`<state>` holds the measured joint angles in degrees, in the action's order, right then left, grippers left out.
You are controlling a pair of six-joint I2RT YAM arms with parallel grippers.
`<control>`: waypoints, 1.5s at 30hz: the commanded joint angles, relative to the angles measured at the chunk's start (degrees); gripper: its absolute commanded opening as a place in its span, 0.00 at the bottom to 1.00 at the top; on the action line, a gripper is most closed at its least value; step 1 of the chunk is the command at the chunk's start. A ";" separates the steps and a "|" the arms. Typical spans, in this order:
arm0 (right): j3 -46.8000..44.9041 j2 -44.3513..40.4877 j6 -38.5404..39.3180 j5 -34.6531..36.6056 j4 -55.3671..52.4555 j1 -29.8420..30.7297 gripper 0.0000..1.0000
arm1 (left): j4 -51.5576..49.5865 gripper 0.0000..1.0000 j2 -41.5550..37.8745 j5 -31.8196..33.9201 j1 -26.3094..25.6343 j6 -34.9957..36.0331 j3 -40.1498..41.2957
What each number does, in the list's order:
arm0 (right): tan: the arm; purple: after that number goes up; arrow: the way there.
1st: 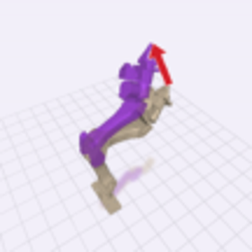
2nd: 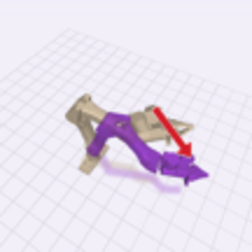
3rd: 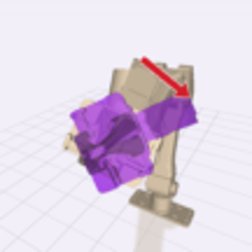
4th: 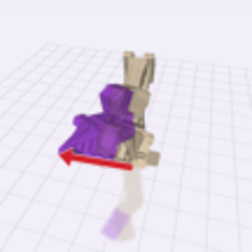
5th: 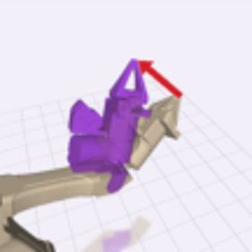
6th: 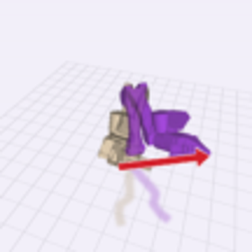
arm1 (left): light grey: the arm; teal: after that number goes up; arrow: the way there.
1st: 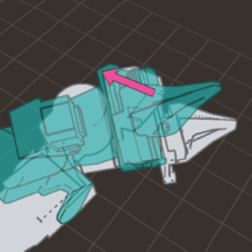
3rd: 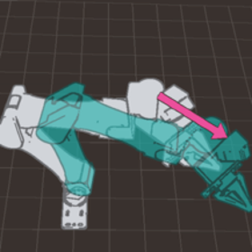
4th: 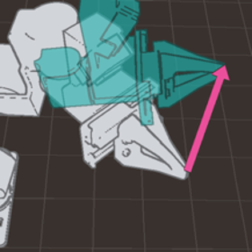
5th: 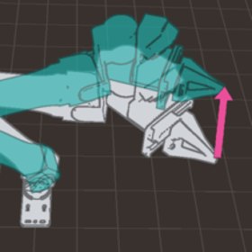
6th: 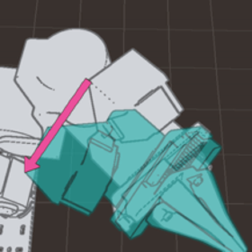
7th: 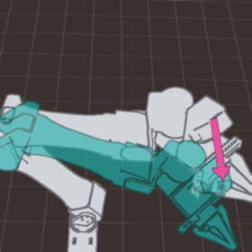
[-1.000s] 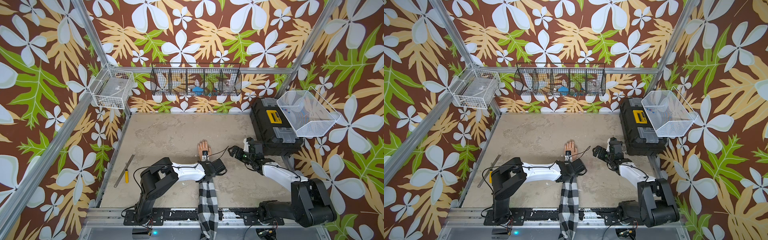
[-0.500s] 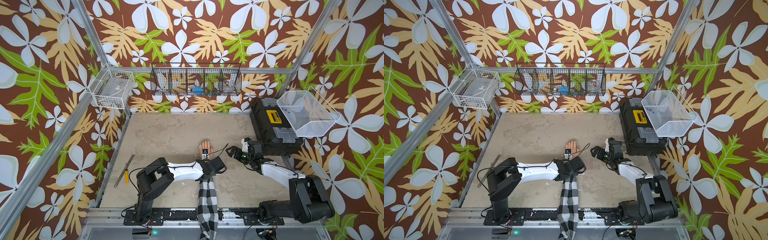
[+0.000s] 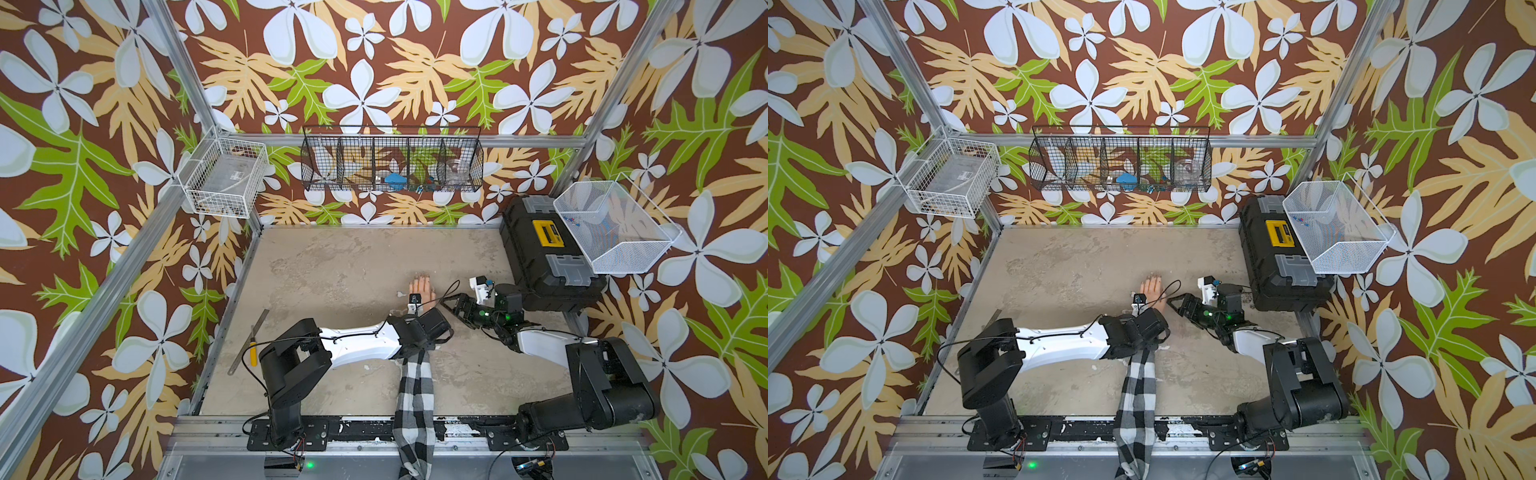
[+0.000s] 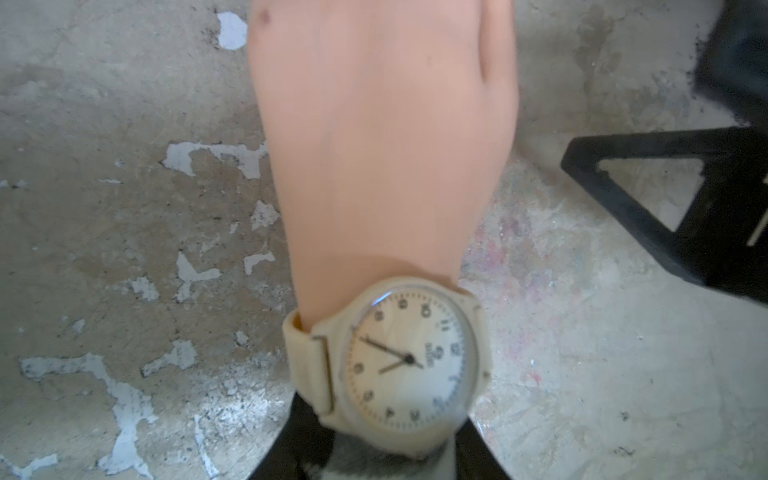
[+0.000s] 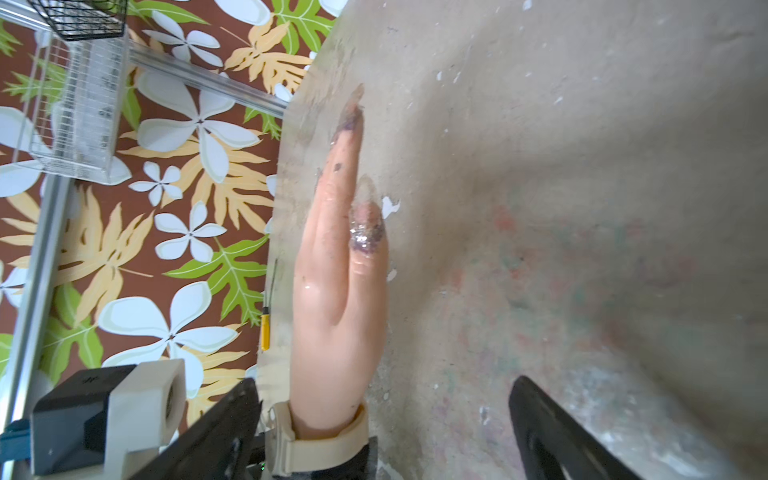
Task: Take off the watch
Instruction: Adjust the hand at the center of the board.
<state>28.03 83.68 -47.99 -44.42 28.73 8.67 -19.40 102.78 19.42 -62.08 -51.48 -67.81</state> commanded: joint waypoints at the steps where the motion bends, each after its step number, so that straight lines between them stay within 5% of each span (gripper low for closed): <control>1: -1.11 0.08 -3.23 -3.98 6.38 0.35 0.94 | 3.12 0.32 -1.07 -1.81 -0.05 1.64 -0.33; 13: -1.35 5.06 -9.34 -5.66 16.73 2.68 0.87 | 4.81 0.31 -1.80 -4.17 -0.05 1.43 -0.32; 28: -1.99 6.60 -11.34 -5.86 19.89 4.15 0.53 | 5.69 0.32 -1.61 -4.42 -0.05 1.55 -0.32; 45: -1.44 4.24 -10.05 -1.88 14.30 4.09 0.32 | 6.65 0.69 -5.79 -4.26 -0.05 0.77 2.11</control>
<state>26.09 88.88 -59.51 -47.92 44.53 12.69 -15.09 98.30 14.59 -62.13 -50.57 -66.26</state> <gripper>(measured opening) 0.323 0.684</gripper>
